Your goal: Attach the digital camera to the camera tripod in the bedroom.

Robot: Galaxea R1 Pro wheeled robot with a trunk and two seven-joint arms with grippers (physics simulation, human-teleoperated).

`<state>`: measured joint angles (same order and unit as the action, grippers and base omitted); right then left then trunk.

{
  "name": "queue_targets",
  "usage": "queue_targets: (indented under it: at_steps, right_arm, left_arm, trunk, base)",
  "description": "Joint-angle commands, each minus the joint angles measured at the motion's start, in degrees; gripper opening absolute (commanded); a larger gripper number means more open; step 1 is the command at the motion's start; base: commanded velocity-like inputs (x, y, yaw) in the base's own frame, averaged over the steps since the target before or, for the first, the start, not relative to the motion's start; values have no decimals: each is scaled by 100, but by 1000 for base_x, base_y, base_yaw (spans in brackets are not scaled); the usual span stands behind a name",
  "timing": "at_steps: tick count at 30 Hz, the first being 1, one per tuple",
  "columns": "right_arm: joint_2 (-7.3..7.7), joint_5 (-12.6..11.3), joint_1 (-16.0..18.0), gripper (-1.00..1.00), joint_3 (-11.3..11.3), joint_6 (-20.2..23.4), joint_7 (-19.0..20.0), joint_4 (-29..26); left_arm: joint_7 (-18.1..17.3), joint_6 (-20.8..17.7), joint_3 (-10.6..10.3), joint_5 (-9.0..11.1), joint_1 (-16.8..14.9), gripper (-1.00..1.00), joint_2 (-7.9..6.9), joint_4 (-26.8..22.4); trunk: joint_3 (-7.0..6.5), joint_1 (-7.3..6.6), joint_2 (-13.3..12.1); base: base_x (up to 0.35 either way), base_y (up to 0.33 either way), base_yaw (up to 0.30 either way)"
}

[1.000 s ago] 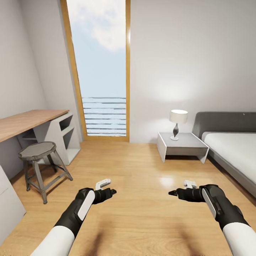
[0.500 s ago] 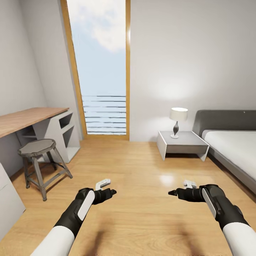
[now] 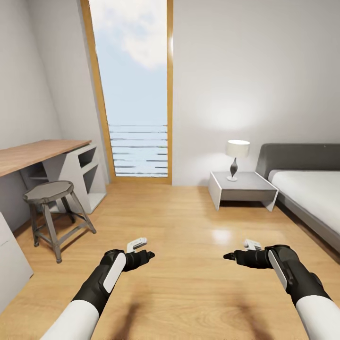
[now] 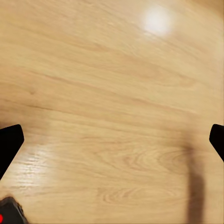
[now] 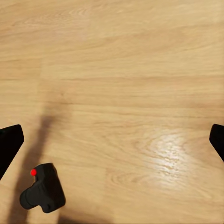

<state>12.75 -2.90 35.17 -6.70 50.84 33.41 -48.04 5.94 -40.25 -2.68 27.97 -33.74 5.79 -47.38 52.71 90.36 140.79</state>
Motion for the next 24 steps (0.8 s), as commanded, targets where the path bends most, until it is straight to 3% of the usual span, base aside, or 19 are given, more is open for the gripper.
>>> queue_targets:
  at_steps: [1,6,12,24]
  right_arm:
    - [0,-33,2,100,-9,40,-2,-4]
    - [0,-32,4,100,-7,34,-2,-4]
    - [-6,17,2,100,0,38,-2,-4]
    - [-9,23,0,100,3,37,-7,-4]
  left_arm:
    - [60,-19,-11,58,-2,100,-1,-10]
    - [72,-17,-18,43,-3,100,4,-9]
    - [251,-12,-11,36,-2,100,9,6]
    - [1514,21,6,100,-3,100,49,-50]
  trunk:
    - [25,21,44]
    - [114,131,245]
    - [247,147,253]
    - [513,178,269]
  base:
    - [0,0,0]
    - [0,0,0]
    - [0,0,0]
    - [0,0,0]
